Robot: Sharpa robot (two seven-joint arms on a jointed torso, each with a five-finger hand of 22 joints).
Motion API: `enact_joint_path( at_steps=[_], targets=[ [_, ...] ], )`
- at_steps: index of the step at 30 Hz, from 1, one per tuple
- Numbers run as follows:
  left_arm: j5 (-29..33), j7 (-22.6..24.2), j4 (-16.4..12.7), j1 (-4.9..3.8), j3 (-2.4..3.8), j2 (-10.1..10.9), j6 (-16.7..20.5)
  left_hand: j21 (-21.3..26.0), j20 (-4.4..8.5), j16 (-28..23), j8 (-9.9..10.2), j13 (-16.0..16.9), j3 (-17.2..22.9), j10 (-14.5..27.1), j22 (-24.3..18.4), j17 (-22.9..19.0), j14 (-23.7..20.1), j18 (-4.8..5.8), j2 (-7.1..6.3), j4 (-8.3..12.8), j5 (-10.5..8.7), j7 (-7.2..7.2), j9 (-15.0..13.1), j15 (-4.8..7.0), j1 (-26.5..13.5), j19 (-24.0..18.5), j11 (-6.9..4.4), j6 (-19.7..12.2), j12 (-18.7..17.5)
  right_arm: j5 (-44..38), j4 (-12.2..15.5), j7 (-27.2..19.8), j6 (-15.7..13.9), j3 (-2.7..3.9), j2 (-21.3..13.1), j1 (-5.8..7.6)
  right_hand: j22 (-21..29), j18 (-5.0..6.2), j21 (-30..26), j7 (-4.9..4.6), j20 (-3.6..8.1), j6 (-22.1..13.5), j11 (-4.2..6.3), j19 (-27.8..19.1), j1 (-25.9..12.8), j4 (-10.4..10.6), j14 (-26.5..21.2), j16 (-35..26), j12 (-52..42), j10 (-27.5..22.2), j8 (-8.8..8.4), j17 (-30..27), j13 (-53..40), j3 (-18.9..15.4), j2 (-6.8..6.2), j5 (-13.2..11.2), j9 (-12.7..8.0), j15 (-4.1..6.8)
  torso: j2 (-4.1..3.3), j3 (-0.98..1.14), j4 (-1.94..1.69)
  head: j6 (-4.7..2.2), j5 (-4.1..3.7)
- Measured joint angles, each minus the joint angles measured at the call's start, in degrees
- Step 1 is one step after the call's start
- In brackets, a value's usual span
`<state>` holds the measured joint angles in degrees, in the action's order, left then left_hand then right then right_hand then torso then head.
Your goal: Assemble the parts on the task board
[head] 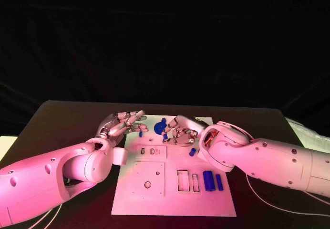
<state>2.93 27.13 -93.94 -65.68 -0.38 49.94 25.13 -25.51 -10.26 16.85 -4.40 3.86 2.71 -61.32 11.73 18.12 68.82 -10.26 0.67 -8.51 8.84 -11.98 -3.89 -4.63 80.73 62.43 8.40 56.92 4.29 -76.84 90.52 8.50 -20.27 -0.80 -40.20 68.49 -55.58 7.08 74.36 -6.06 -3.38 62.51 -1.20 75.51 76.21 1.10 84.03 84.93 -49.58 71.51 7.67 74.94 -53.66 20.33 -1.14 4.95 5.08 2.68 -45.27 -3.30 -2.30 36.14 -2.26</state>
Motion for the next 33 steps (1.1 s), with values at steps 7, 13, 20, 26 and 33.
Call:
enact_joint_path(
  at_steps=[7,13,20,26,33],
  targets=[
    [0.0,0.1,0.3,0.0,0.01,0.1,0.0,0.0,0.0,0.0,0.0,0.0,0.0,0.0,0.0,0.0,0.0,0.0,0.0,0.0,0.0,0.0,0.0,0.0,0.0,0.0,0.0,0.0,0.0,-3.5,-1.0,2.9,0.6,-0.33,2.8,-1.36,0.6,0.0,-0.2,-0.01,0.2,0.0,-0.03,-0.2,-0.5,0.0,0.0,-0.2,1.5,-0.6,-0.13,0.0,1.3,0.0,-0.35,0.7,0.0,0.0,0.08,-0.2,-0.14,0.41,0.46],
    [0.0,0.1,0.3,0.01,0.01,0.1,0.0,0.0,0.0,0.0,0.0,0.0,0.0,0.0,0.0,0.0,0.0,0.0,0.0,0.0,0.0,0.0,0.0,0.0,0.0,0.0,0.0,0.0,0.0,-5.6,-1.7,4.6,0.8,-0.45,4.5,-2.25,0.7,0.0,-0.2,-0.03,0.2,-0.1,-0.1,-0.2,-0.8,0.0,0.0,-0.2,1.8,-0.7,-0.28,0.0,1.5,0.0,-0.38,0.8,0.0,0.0,0.1,-0.2,-0.08,0.6,0.8],
    [0.0,0.1,0.3,0.01,0.01,0.0,0.0,0.0,0.0,0.0,0.0,0.0,0.0,0.0,0.0,0.0,0.0,0.0,0.0,0.0,0.0,0.0,0.0,0.0,0.0,0.0,0.0,0.0,0.0,-7.0,-2.4,5.7,1.0,-0.54,5.6,-2.94,0.7,0.0,-0.2,-0.01,0.2,-0.2,-0.1,-0.2,-0.9,-0.2,0.0,-0.2,1.8,-0.7,-0.57,0.0,1.6,0.3,-0.46,0.8,0.0,0.0,0.09,-0.11,-0.05,0.8,0.93],
    [0.0,0.1,0.4,0.01,0.01,0.0,-0.1,0.0,0.0,0.0,0.0,0.0,0.0,0.0,0.0,0.0,0.0,0.0,0.0,0.0,0.0,0.0,0.0,0.0,0.0,0.0,0.0,0.0,0.0,-7.6,-2.3,6.0,1.2,-0.46,5.8,-3.03,0.7,0.0,-0.4,-0.06,0.2,-0.3,-0.1,-0.2,-0.9,-0.2,0.0,-0.2,2.1,-0.7,-0.55,0.0,1.7,0.2,-0.46,0.8,0.1,0.0,0.09,-0.06,-0.04,1.01,1.12],
    [0.0,0.1,0.4,0.01,0.01,0.0,-0.1,0.0,0.01,0.0,0.0,0.0,0.0,0.0,0.1,0.1,0.0,0.0,0.0,0.0,0.0,0.0,0.0,0.0,0.0,-0.4,0.0,0.0,0.0,-7.8,-2.2,6.2,1.9,-0.33,5.7,-3.05,0.9,-0.01,-0.4,-0.16,0.19,-0.4,-0.11,-0.2,-1.4,-0.2,0.0,-0.2,2.8,-0.7,-0.43,0.0,2.2,0.2,-0.97,0.8,0.2,0.0,0.07,-0.04,0.0,1.23,1.14]
  ],
)
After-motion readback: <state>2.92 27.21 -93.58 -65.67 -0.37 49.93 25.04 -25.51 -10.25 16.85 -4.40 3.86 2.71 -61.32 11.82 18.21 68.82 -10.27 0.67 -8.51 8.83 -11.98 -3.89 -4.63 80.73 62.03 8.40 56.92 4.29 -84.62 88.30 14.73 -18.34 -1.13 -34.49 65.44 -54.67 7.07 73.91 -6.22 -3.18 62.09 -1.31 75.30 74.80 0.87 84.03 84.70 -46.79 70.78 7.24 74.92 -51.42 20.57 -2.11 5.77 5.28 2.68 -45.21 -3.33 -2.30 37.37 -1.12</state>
